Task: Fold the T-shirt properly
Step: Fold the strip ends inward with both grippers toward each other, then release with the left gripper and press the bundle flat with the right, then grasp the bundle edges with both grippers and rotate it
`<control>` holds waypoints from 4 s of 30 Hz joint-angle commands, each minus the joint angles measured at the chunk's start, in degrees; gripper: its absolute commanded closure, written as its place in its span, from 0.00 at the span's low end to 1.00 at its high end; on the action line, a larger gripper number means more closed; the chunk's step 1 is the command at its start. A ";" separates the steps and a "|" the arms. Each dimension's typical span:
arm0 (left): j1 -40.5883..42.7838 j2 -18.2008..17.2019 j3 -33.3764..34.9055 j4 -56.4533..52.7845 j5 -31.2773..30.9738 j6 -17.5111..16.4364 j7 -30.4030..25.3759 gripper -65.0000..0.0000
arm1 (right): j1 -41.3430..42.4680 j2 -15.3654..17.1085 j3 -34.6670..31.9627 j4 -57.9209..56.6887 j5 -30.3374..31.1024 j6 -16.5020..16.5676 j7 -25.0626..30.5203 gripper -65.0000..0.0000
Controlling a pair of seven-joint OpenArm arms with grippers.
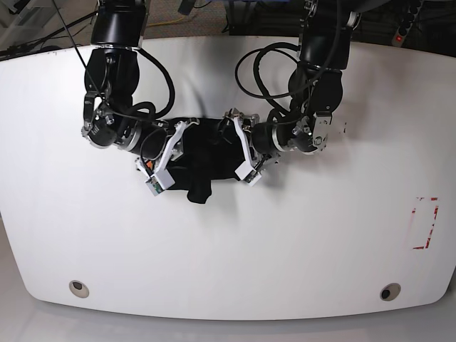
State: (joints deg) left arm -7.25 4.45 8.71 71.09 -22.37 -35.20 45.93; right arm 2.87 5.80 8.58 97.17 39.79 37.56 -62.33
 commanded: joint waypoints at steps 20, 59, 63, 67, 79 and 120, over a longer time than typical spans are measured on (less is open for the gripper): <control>3.60 1.84 -6.64 14.76 2.99 0.61 -0.17 0.37 | 2.88 2.33 0.17 5.56 -7.48 0.37 1.89 0.26; 19.69 -21.46 -7.87 37.53 3.34 0.61 -0.17 0.37 | 16.60 2.59 -12.32 -27.41 -6.60 -0.33 19.56 0.26; 17.75 -21.20 -3.39 37.53 3.34 0.70 -0.35 0.37 | 17.92 4.00 -11.35 -25.56 -6.25 -0.24 18.24 0.26; 14.59 -20.40 1.27 37.53 3.34 0.96 -0.35 0.37 | 17.57 5.41 -5.81 -19.23 -6.25 -0.15 12.61 0.26; 1.75 -7.04 15.25 32.25 15.38 0.96 -0.44 0.37 | 14.49 14.72 1.40 -16.59 -6.60 0.29 9.27 0.26; -7.22 -10.47 -1.37 15.02 15.73 -2.73 -4.48 0.37 | 12.99 14.02 0.34 -12.20 -18.91 2.44 15.78 0.26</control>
State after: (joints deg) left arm -15.42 -6.02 8.21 82.35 -6.17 -37.58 40.16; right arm 12.99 18.61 8.60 85.97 20.56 40.10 -47.44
